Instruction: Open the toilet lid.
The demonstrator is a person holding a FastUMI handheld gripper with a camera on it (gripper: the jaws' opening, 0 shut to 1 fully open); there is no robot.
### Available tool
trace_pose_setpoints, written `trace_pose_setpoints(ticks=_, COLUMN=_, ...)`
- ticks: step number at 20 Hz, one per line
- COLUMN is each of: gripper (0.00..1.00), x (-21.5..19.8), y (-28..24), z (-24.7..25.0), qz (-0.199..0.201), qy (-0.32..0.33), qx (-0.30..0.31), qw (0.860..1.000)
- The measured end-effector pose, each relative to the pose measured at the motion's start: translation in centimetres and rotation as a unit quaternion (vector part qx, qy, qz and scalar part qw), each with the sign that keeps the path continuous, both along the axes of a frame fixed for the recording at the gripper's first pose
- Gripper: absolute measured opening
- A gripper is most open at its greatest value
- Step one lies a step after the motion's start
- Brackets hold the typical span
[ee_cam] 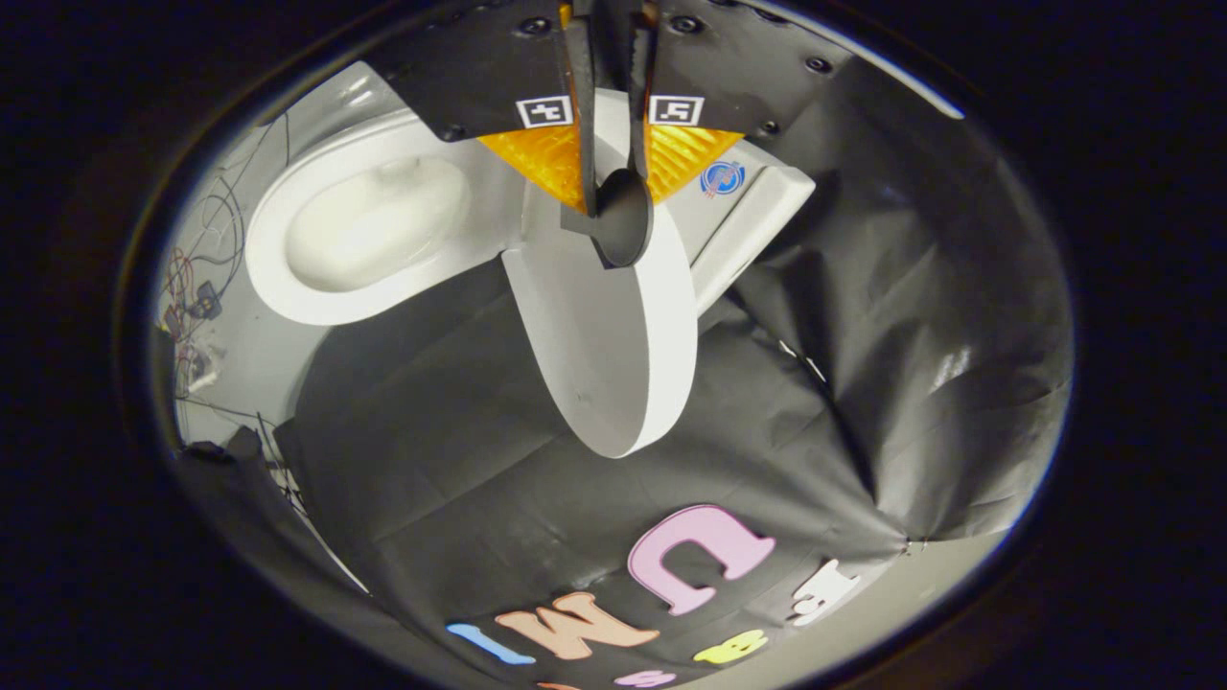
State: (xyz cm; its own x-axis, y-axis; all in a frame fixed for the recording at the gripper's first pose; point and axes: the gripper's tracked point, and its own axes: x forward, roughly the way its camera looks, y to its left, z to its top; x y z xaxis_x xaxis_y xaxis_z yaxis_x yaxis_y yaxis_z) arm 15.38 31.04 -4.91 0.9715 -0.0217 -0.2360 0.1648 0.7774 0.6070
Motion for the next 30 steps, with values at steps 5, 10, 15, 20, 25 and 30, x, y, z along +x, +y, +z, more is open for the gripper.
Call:
trace_pose_setpoints(ticks=5, gripper=0.15, x=1.3, y=2.1, z=0.5, qz=0.020, qy=-0.003, qx=-0.019, qw=1.000)
trace_pose_setpoints(ticks=10, gripper=0.15, x=2.9, y=4.4, z=0.3, qz=0.047, qy=-0.006, qx=-0.043, qw=0.998)
trace_pose_setpoints(ticks=15, gripper=0.15, x=4.1, y=6.2, z=0.4, qz=0.061, qy=-0.015, qx=-0.063, qw=0.996)
trace_pose_setpoints(ticks=20, gripper=0.15, x=5.3, y=8.5, z=0.2, qz=0.077, qy=-0.014, qx=-0.085, qw=0.993)
trace_pose_setpoints(ticks=25, gripper=0.15, x=6.2, y=10.4, z=-1.1, qz=0.093, qy=-0.017, qx=-0.062, qw=0.994)
trace_pose_setpoints(ticks=30, gripper=0.14, x=6.4, y=10.8, z=-1.0, qz=0.100, qy=-0.020, qx=-0.067, qw=0.992)
